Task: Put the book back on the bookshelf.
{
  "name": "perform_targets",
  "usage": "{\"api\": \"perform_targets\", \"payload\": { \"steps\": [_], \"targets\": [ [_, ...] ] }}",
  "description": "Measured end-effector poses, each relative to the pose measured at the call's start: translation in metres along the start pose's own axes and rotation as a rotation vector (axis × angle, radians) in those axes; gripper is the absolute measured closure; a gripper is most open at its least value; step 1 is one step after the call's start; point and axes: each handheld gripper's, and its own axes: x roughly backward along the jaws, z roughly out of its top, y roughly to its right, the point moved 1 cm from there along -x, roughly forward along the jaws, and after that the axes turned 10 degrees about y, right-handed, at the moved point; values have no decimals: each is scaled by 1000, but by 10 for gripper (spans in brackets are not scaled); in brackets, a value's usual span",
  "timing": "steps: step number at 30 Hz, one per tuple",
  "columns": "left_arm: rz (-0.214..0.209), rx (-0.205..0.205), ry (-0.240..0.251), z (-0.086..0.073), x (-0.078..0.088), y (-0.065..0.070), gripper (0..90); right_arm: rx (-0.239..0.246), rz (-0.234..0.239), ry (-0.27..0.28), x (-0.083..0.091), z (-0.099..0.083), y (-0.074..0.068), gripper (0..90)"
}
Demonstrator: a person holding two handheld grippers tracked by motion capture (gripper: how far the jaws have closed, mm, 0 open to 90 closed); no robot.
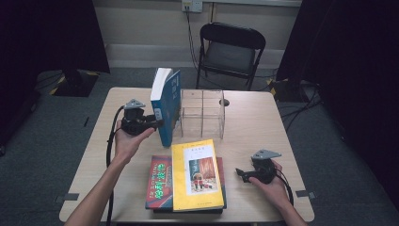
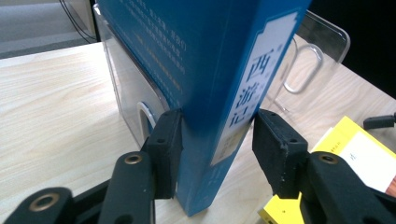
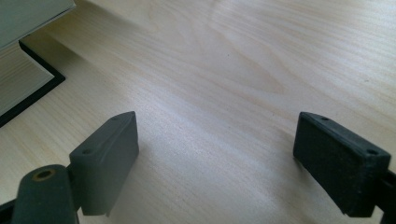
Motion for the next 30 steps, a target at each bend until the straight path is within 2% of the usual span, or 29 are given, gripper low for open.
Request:
{"api": "perform_targets", "payload": {
  "steps": [2,6,9,11,15,17,19,21,24,26,30],
  "targets": [
    [-7,-4,1,-1,0,0,527,0,0,0,0,0,0,140],
    [-17,25,1,-5,-2,-2,515,0,0,0,0,0,0,140],
    [-1,9,-11,-9,-4,0,529,0,0,0,0,0,0,140],
    [0,20,-9,-10,-5,0,529,0,0,0,0,0,0,140],
    [13,8,-14,-9,-5,1,534,0,0,0,0,0,0,140],
    [11,19,-16,-8,-5,1,533,0,-1,0,0,0,0,140],
    [16,4,-20,-7,-5,1,534,2,-1,1,0,0,0,140],
    [27,23,-10,-7,-5,2,536,2,0,1,0,0,0,140],
    [26,10,-8,-8,-4,1,539,2,-1,1,0,0,0,140],
    [17,27,-8,-9,-4,0,539,2,0,1,0,0,0,140],
    [25,32,-2,-10,-4,-1,540,1,0,0,0,0,0,140]
  ]
}}
